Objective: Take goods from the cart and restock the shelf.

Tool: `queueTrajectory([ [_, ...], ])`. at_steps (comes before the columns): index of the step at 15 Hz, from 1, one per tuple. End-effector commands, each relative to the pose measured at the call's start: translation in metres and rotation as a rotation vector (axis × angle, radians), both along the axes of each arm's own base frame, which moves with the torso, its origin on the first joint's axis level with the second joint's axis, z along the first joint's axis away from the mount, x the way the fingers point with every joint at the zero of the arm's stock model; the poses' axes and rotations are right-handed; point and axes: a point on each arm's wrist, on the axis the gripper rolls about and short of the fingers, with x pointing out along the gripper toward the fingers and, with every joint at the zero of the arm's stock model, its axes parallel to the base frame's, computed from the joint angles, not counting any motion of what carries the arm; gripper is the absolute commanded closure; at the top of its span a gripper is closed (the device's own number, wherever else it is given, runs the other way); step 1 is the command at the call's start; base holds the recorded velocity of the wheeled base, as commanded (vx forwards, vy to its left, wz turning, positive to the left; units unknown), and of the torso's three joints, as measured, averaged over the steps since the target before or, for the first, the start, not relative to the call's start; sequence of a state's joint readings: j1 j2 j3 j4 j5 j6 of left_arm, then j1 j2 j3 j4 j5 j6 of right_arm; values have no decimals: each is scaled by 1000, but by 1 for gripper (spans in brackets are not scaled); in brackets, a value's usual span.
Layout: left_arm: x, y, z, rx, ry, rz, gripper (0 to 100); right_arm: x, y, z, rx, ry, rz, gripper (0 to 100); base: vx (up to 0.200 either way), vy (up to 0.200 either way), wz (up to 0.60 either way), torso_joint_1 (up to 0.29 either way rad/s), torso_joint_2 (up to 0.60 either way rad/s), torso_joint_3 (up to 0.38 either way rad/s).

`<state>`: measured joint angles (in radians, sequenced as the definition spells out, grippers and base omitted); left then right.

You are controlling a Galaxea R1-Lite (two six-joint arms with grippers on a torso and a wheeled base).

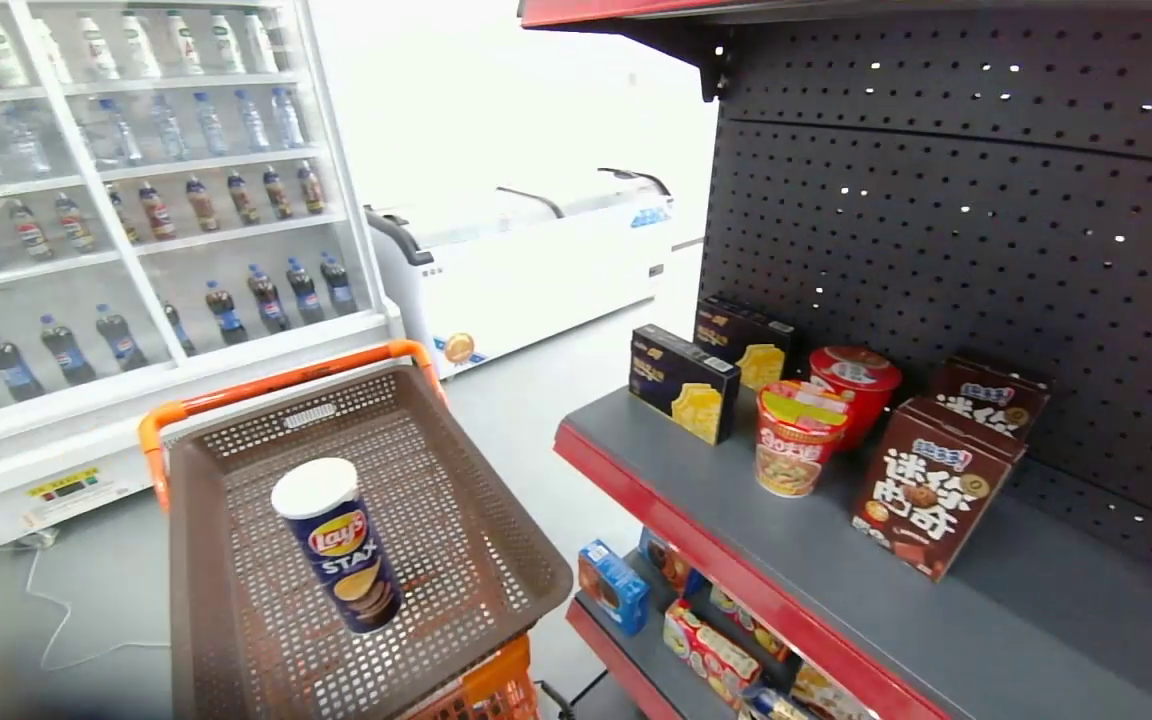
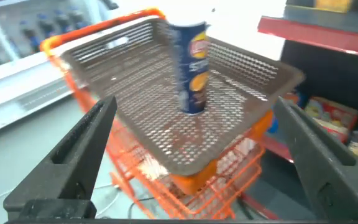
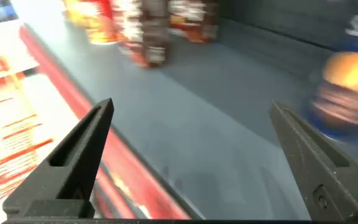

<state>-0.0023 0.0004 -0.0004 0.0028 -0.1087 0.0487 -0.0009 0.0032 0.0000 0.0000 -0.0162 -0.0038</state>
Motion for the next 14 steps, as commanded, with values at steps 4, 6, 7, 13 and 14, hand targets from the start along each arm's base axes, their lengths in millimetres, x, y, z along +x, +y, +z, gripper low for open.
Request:
queueTrajectory([
  [4,-4,2,24,30,32,104,0,0,0,0,-1,-2,-1,0,0,0,0,0,0,0],
  [6,6,4,73,57,214,201,0,0,0,0,-1,-2,0,0,0,0,0,0,0,0],
  [7,23,6,98,70,317,256,0,0,0,0,-1,-2,-1,0,0,0,0,0,0,0],
  [13,134,6,133,6,490,144,0,0,0,0,-1,-2,0,0,0,0,0,0,0,0],
  [14,157,13,123,-12,553,75,0,0,0,0,-1,-2,-1,0,0,0,0,0,0,0],
])
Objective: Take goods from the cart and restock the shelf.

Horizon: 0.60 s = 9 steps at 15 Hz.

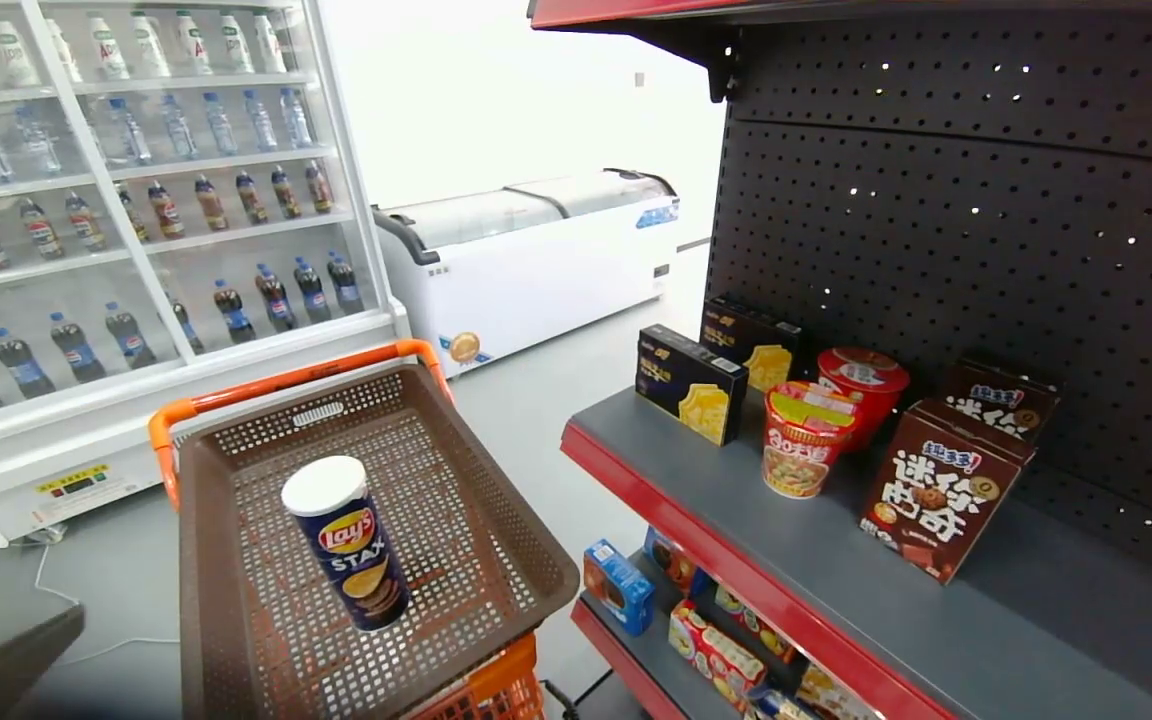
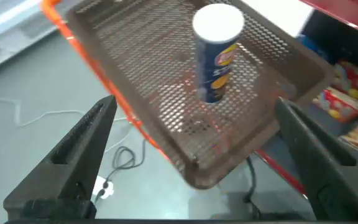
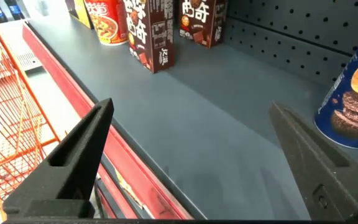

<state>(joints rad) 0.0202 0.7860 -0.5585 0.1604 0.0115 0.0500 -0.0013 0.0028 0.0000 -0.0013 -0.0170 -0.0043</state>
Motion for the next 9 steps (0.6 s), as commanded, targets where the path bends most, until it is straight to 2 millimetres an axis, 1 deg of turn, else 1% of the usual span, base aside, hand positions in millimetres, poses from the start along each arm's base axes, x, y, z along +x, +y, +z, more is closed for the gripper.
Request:
queueTrajectory([
  [1,80,15,-14,-52,163,-116,0,0,0,0,0,0,0,0,0,0,0,0,0,0],
  [2,95,23,-19,-49,136,-174,0,0,0,0,0,0,0,0,0,0,0,0,0,0],
  [3,115,29,-33,-51,126,-248,0,0,0,0,0,0,0,0,0,0,0,0,0,0],
  [4,124,31,-38,-44,117,-270,0,0,0,0,0,2,0,0,0,0,0,0,0,0],
  [5,134,32,-49,-42,111,-285,0,0,0,0,0,0,0,0,0,0,0,0,0,0],
  [6,142,32,-58,-41,110,-292,0,0,0,0,0,0,1,0,0,0,0,0,0,0],
  [7,145,31,-67,-45,118,-299,0,0,0,0,0,0,0,0,0,0,0,0,0,0],
  [8,145,31,-71,-44,120,-300,0,0,0,0,0,0,0,0,0,0,0,0,0,0],
  [9,145,30,-88,-55,157,-305,0,0,0,0,0,0,0,0,0,0,0,0,0,0],
])
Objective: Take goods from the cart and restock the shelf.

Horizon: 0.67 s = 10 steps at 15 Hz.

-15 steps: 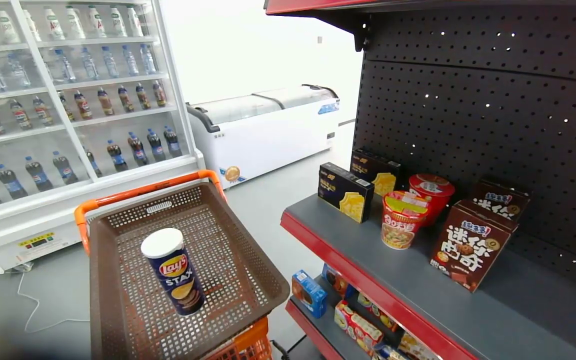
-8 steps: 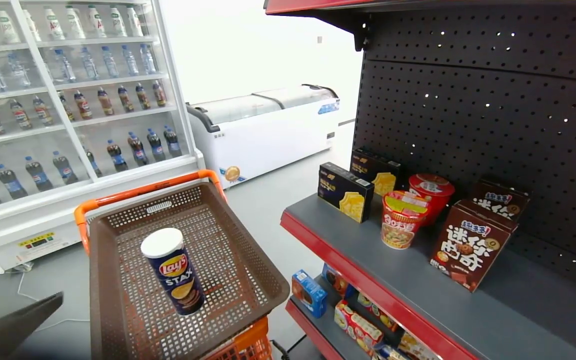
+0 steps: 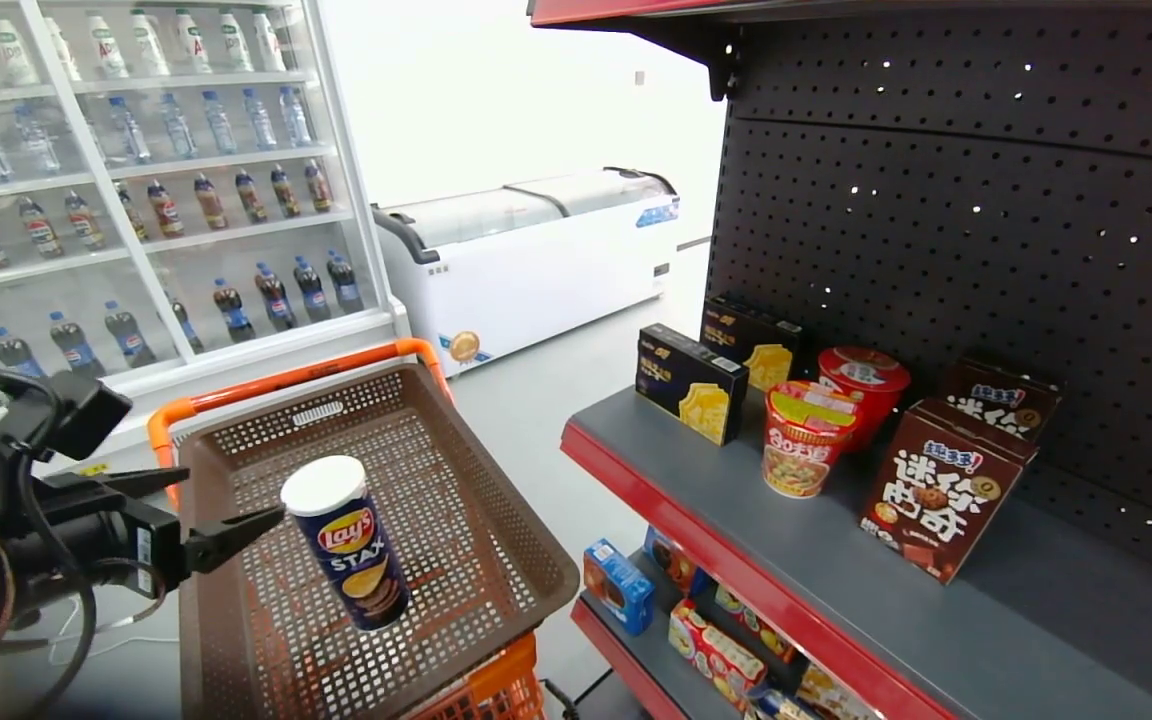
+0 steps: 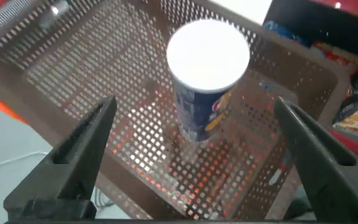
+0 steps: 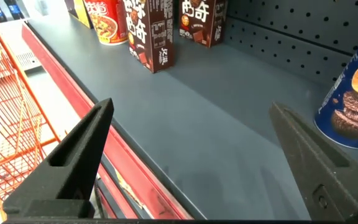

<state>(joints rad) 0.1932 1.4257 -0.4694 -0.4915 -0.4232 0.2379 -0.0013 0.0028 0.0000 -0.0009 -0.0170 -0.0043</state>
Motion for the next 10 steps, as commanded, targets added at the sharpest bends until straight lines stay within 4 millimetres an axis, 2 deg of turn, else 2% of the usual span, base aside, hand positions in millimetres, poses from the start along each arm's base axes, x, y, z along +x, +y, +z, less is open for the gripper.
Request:
queueTrajectory([
  [1,9,-1,-40,-25,135,-14,0,0,0,0,0,0,1,0,0,0,0,0,0,0],
  [2,13,-4,-50,-31,132,-25,0,0,0,0,0,0,0,0,0,0,0,0,0,0],
  [6,31,-3,-70,-28,117,-33,0,0,0,0,0,0,0,0,0,0,0,0,0,0],
  [7,39,-3,-82,-19,106,-43,0,0,0,0,0,0,1,0,0,0,0,0,0,0],
  [10,50,-4,-103,-23,103,-65,0,0,0,0,0,0,1,0,0,0,0,0,0,0],
])
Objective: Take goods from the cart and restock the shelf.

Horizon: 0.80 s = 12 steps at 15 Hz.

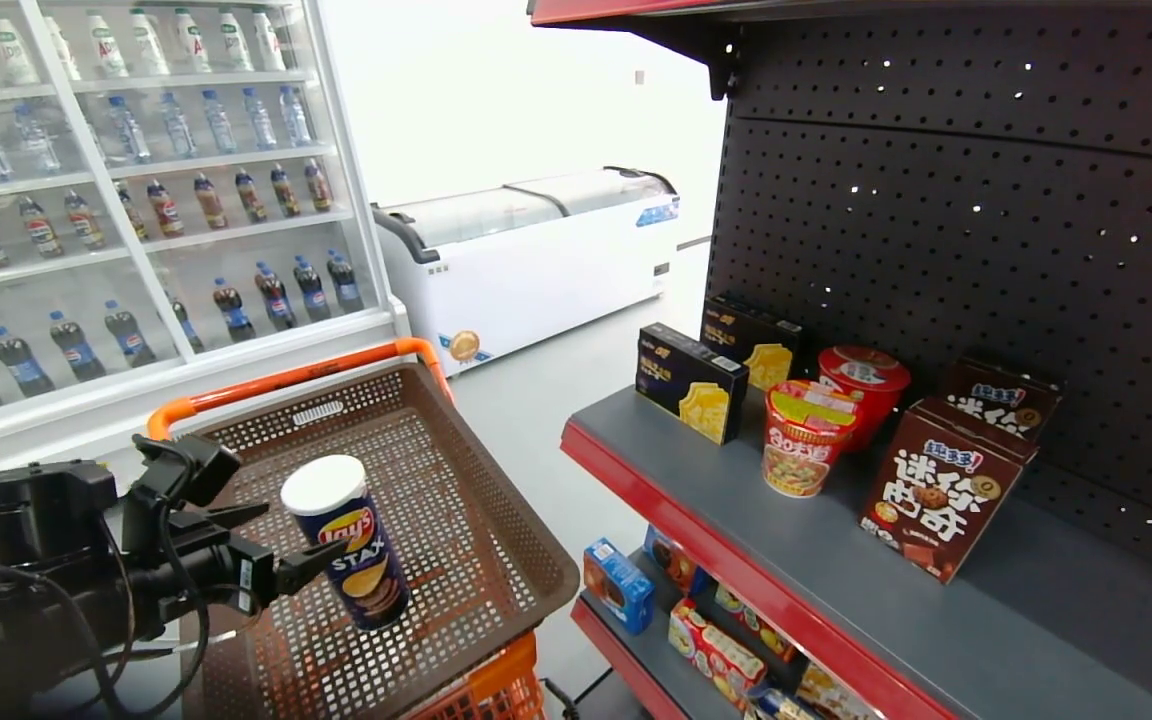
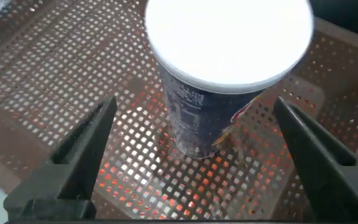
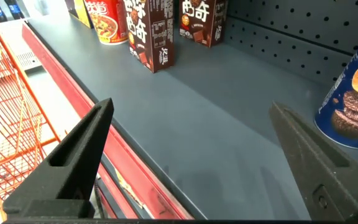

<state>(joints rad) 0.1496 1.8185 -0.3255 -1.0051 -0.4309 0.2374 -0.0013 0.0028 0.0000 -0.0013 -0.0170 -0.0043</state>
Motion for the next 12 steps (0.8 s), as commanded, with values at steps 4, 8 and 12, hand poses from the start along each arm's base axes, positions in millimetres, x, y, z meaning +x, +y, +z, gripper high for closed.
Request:
queueTrajectory([
  [4,21,-8,-49,-54,93,-110,0,0,0,0,0,0,1,0,0,0,0,0,0,0],
  [8,40,-12,-64,-54,73,-135,0,0,0,0,0,0,0,0,0,0,0,0,0,0],
  [12,54,-10,-77,-9,42,-177,0,0,0,0,0,0,0,0,0,0,0,0,0,0],
])
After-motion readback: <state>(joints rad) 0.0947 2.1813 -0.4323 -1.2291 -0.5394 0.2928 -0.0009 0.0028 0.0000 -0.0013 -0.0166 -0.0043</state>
